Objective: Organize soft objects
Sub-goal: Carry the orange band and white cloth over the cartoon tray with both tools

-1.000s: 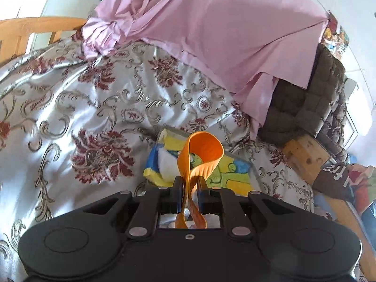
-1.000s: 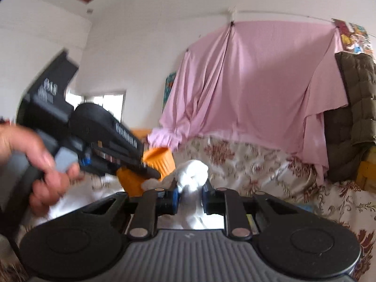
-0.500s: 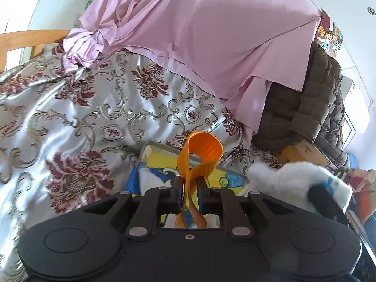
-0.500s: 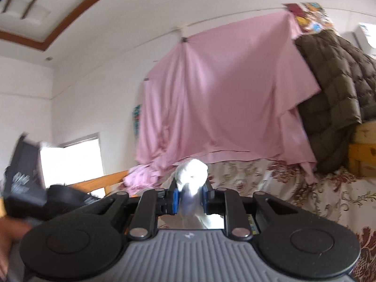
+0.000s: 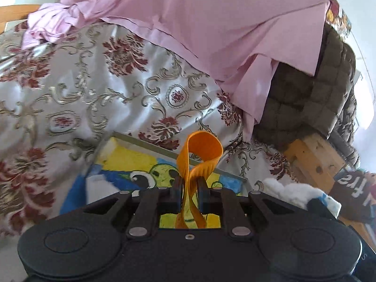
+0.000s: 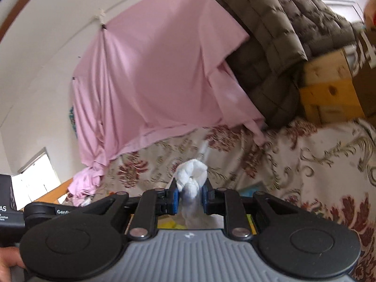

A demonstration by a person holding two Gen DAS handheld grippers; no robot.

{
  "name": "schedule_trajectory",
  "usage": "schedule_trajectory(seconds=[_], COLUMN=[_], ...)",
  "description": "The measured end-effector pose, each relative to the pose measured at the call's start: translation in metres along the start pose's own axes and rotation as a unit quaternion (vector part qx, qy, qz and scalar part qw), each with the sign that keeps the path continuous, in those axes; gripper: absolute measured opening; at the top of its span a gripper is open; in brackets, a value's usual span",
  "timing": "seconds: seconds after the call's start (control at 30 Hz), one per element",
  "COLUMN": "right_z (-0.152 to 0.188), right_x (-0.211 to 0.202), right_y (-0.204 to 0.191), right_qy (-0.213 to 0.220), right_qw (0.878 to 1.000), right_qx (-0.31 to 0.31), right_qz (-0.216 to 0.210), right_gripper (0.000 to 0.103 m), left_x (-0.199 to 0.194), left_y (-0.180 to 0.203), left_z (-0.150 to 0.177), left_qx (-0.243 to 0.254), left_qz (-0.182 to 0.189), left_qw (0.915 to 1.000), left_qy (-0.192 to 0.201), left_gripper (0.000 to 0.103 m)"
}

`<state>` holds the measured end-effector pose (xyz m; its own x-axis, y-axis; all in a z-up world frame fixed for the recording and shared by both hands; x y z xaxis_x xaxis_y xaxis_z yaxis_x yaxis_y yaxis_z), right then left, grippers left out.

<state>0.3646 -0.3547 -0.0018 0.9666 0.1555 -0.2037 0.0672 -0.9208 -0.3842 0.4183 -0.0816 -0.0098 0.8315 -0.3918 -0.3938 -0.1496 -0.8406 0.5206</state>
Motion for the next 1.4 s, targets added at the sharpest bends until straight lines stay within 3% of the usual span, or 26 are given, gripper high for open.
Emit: schedule_trajectory(seconds=[0.33, 0.87, 1.1, 1.37, 1.4], right_z=[0.027, 0.031, 0.035, 0.032, 0.031], right_x=[0.028, 0.046, 0.054, 0.052, 0.052], right_y=[0.027, 0.044, 0.046, 0.056, 0.056], right_qy=[-0.06, -0.081, -0.104, -0.102, -0.102], right_qw=[0.997, 0.993, 0.99, 0.989, 0.988], right_qx=[0.045, 0.074, 0.065, 0.075, 0.074], right_qz=[0.013, 0.04, 0.066, 0.082, 0.084], right_gripper=[0.021, 0.022, 0.035, 0.054, 0.056], left_x=[0.055, 0.1, 0.111, 0.114, 0.113], left_y=[-0.001, 0.009, 0.007, 0.008, 0.01], left_z=[0.014, 0.03, 0.038, 0.043, 0.042], left_qx=[0.01, 0.019, 0.015, 0.019, 0.022], left_qz=[-0.011, -0.017, -0.03, -0.032, -0.032], left_qw=[0.9986, 0.9924, 0.988, 0.9854, 0.9857], left_qy=[-0.05, -0.12, -0.151, -0.166, -0.164], left_gripper=[0.014, 0.015, 0.017, 0.024, 0.028])
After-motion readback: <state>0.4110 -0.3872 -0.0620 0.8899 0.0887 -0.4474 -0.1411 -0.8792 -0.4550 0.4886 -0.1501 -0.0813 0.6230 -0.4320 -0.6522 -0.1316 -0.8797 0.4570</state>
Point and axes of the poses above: each gripper's, at about its wrist camera, not at the fingertips, and x roughly the way its jaws point, y to its right, z to its underside, the point moved 5 cm from there along x, roughly the way its jaws point, and after that the axes turned 6 degrees about z, right-handed, at the moved point
